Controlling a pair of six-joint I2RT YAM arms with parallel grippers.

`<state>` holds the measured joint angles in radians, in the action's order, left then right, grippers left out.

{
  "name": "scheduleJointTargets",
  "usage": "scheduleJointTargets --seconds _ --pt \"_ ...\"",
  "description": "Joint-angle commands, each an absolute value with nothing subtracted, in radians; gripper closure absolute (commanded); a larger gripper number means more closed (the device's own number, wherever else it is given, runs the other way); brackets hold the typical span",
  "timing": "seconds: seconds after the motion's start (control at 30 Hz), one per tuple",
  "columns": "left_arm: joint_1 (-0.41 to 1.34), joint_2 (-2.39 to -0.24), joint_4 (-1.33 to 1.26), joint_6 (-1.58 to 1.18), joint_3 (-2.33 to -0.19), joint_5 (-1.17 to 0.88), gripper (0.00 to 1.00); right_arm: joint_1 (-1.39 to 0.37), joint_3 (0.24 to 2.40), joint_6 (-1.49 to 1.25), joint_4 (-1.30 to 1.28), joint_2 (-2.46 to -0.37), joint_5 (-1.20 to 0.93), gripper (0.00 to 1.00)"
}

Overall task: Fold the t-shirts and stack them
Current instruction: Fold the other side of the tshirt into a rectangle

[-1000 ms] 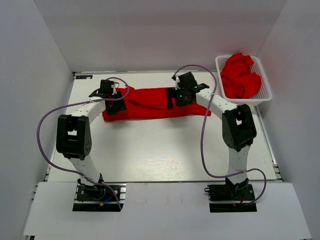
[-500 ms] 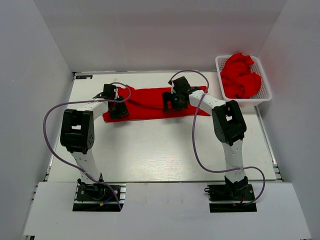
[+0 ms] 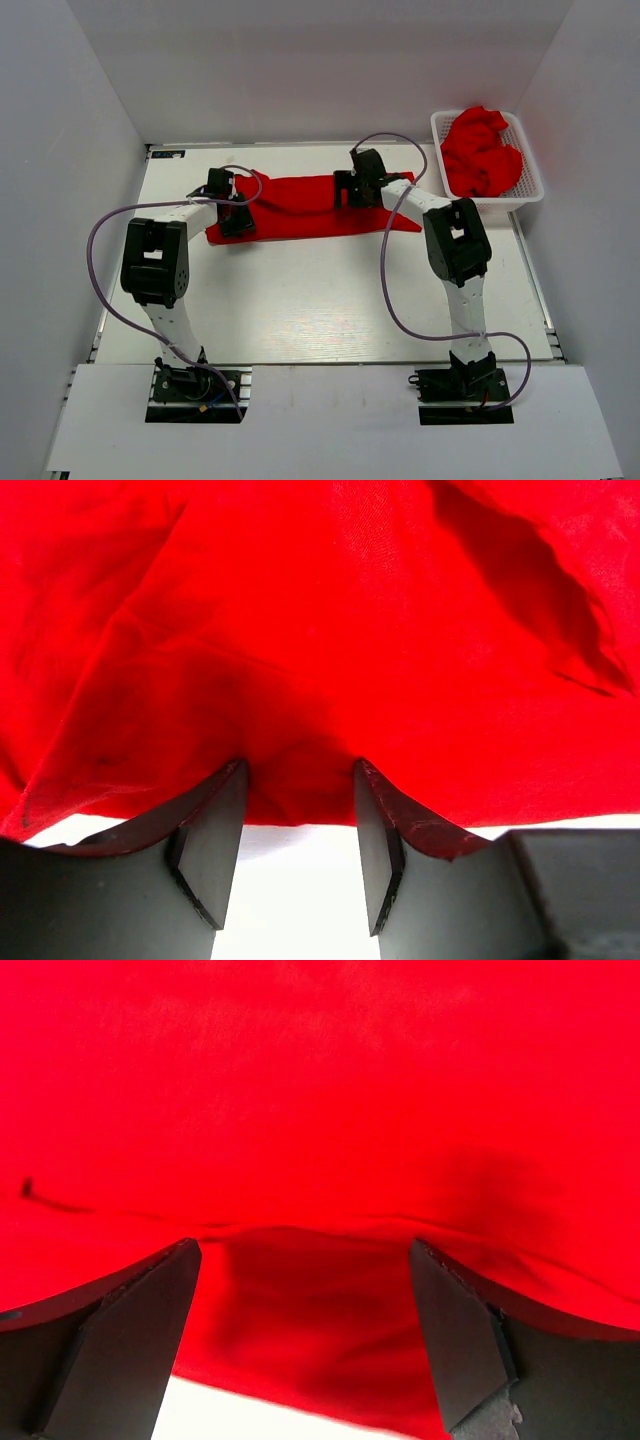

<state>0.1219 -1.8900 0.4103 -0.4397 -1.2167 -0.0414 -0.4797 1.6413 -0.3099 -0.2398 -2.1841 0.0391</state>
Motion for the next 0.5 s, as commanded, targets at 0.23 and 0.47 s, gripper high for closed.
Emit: scheduleJointTargets --seconds 0.23,0.47 --pt "0.118 -1.864 0.466 -0.426 -1.172 0.026 0.43 -0.428 1.792 -0.289 -0.138 -2.201 0.156 0.10" --pt "0.118 -1.807 0.466 -0.416 -1.192 -0.008 0.41 -0.426 1.709 -0.244 -0.235 -2.080 0.161 0.10"
